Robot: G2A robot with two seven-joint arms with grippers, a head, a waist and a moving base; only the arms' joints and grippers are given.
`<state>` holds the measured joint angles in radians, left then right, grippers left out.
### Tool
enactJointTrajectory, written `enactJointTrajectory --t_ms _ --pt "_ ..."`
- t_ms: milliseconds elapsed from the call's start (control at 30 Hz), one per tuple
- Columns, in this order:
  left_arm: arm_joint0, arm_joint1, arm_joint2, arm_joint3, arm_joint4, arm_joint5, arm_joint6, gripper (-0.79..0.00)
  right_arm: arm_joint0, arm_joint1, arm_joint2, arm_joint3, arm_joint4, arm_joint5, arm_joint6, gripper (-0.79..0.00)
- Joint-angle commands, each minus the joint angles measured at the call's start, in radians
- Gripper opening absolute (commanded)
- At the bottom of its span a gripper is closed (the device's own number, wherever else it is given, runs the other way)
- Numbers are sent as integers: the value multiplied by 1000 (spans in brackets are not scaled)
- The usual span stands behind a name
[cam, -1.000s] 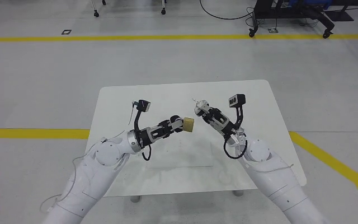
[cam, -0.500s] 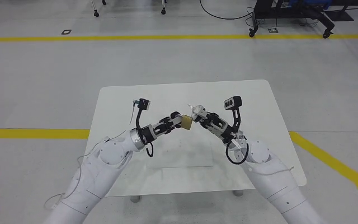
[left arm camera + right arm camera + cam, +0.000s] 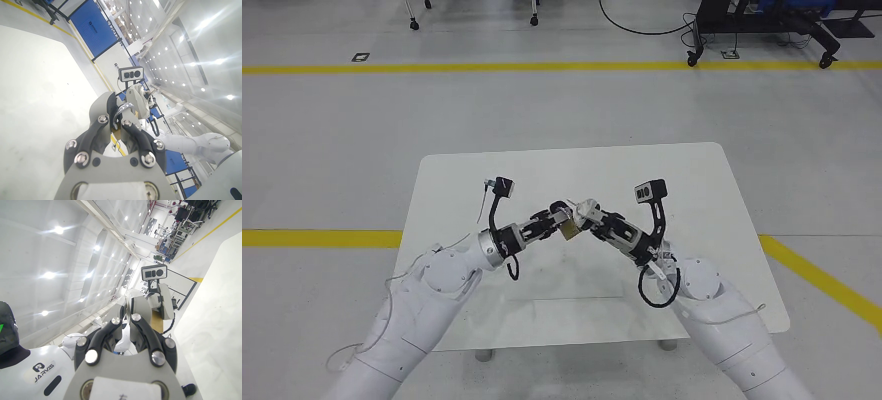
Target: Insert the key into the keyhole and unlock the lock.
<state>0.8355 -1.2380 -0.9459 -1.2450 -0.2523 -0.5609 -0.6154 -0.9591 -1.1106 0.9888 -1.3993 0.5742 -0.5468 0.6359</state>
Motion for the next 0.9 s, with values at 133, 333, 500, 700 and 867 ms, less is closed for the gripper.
enactJointTrajectory --t_ms 133,333,500,700,867 --pt "-53 -14 -6 131 -411 99 -331 -785 -38 2 55 -32 15 -66 -9 -785" --pt "-152 -46 22 335 -630 260 -564 -785 -130 16 152 -93 -38 -179 -45 -785" --pt "-220 -69 71 420 -626 341 -715 -785 -165 23 193 -118 -58 -184 -43 -785" --pt "-220 -69 71 420 -626 341 -715 -785 -165 23 193 -118 -58 -184 -43 -785" --pt "-220 -69 71 420 -626 341 -715 -785 -165 23 193 -118 -58 -184 -43 -785"
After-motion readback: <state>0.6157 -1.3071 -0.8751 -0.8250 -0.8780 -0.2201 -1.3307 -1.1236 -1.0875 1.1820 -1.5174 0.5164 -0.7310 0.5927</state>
